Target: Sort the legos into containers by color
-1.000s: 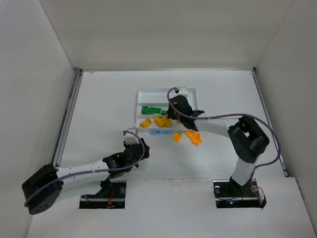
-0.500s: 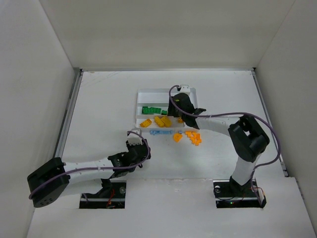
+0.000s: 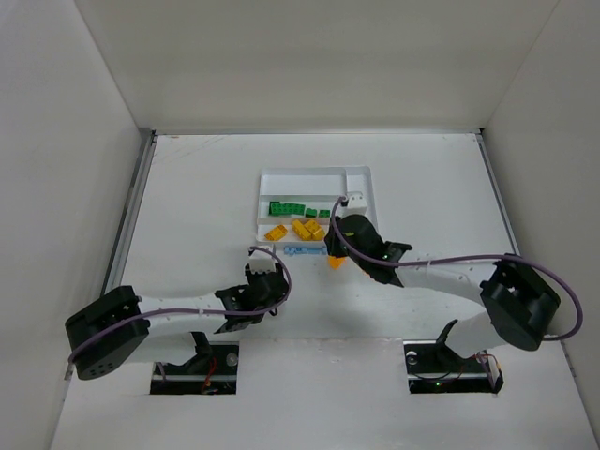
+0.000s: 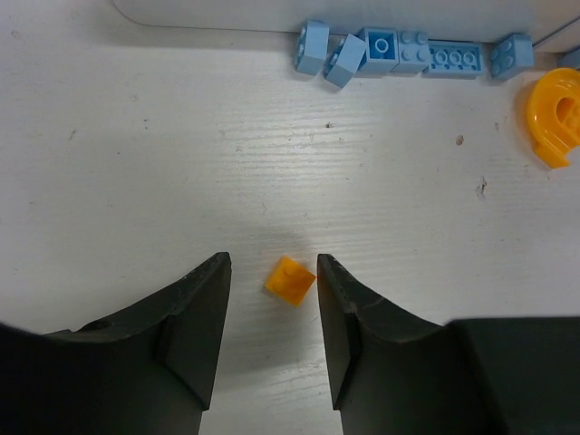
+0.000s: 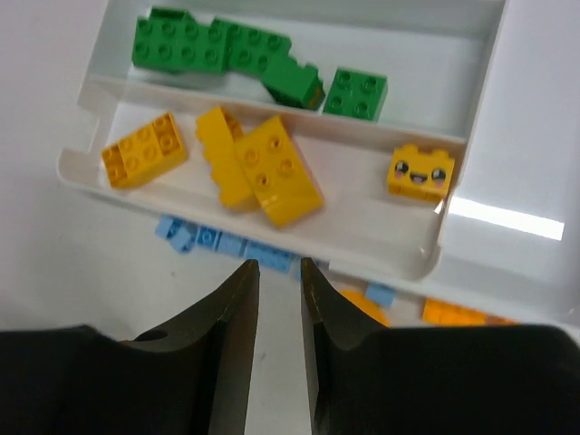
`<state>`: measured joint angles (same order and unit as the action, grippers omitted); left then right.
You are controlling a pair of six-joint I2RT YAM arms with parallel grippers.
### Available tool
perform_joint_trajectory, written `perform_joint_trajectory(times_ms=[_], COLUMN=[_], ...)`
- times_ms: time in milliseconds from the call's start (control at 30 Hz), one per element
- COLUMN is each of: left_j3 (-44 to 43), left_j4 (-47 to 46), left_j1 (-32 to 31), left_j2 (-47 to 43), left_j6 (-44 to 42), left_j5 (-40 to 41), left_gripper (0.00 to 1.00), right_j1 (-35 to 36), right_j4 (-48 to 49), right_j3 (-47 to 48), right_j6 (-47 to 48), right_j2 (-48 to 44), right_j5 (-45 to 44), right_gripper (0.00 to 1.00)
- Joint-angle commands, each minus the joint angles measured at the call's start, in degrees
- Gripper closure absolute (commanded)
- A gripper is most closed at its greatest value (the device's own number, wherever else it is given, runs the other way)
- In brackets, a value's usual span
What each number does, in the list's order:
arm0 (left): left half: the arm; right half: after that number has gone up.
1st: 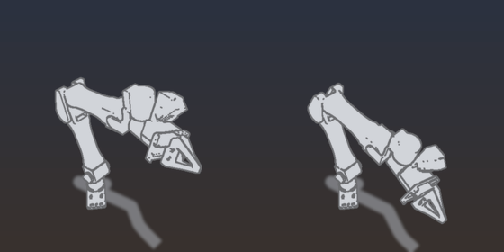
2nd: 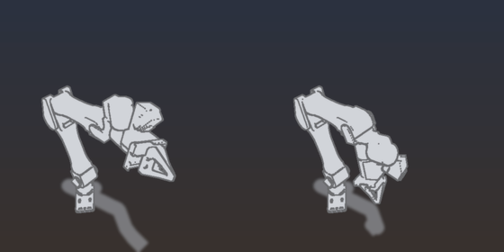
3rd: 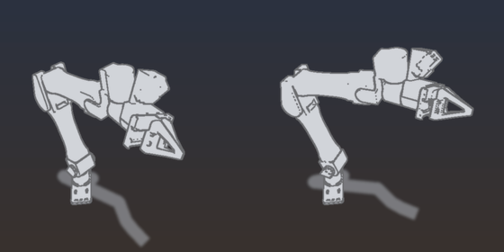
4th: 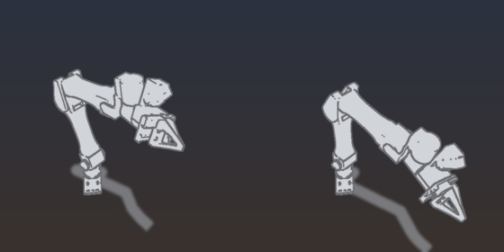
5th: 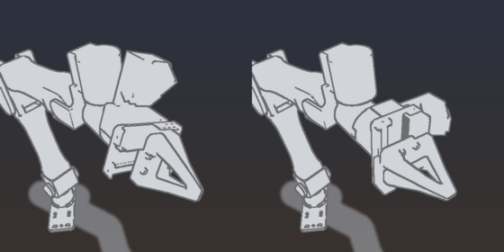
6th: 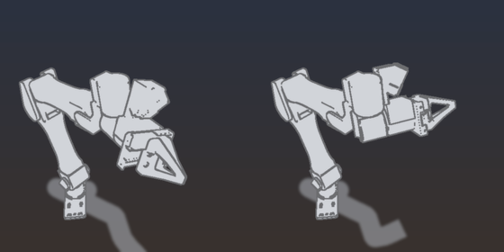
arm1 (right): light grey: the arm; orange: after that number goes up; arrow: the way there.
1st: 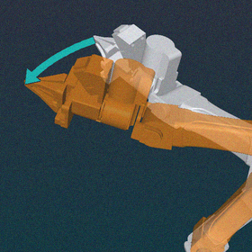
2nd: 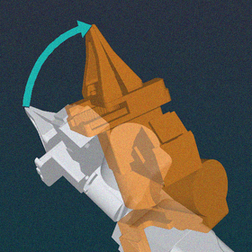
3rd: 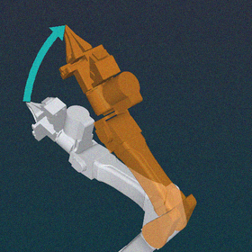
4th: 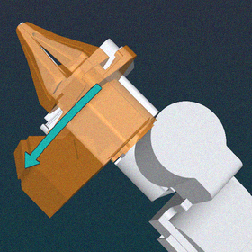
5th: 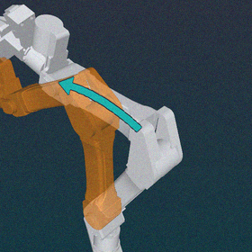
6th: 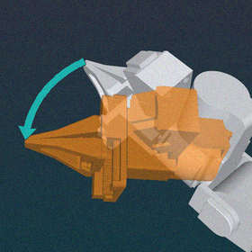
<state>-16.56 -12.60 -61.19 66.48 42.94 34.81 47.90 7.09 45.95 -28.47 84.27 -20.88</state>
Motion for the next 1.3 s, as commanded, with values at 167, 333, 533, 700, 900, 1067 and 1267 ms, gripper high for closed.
perform_joint_trajectory(times_ms=[167, 333, 533, 700, 900, 1067, 1267], left_j3=[-2.5, -2.7, -3.0, -3.9, -4.4, -5.2, -8.7], left_j4=[0.6, 0.6, 1.0, 2.5, 3.6, 4.1, 2.9], left_j1=[-0.6, -0.6, -0.5, -0.7, 0.8, 2.7, 7.4], left_j2=[1.6, 3.4, 3.0, 0.7, -3.5, -4.9, -7.5], left_j6=[-0.2, -0.5, -0.7, -0.7, -0.8, -1.5, -3.9], left_j5=[1.8, 1.5, 0.1, 0.1, -0.6, -2.1, -2.5], left_gripper=[0.65, 0.71, 0.85, 0.88, 0.88, 0.88, 0.88], right_j1=[3.5, 5.1, 5.1, 5.2, 5.9, 7.2, 7.4], right_j4=[2.1, 2.9, 2.9, 1.8, 0.5, -0.1, -0.2], right_j3=[-9.1, -11.1, -11.5, -11.0, -10.9, -9.7, -9.0], right_j6=[-6.4, -8.3, -9.6, -9.6, -9.5, -9.1, -9.3], right_j2=[-5.6, -4.2, -2.5, -2.1, -1.7, 0.1, 2.3], right_j5=[-3.0, -3.3, -3.8, -5.4, -5.8, -5.7, -6.3], right_gripper=[0.55, 0.48, 0.36, 0.31, 0.25, 0.24, 0.27])
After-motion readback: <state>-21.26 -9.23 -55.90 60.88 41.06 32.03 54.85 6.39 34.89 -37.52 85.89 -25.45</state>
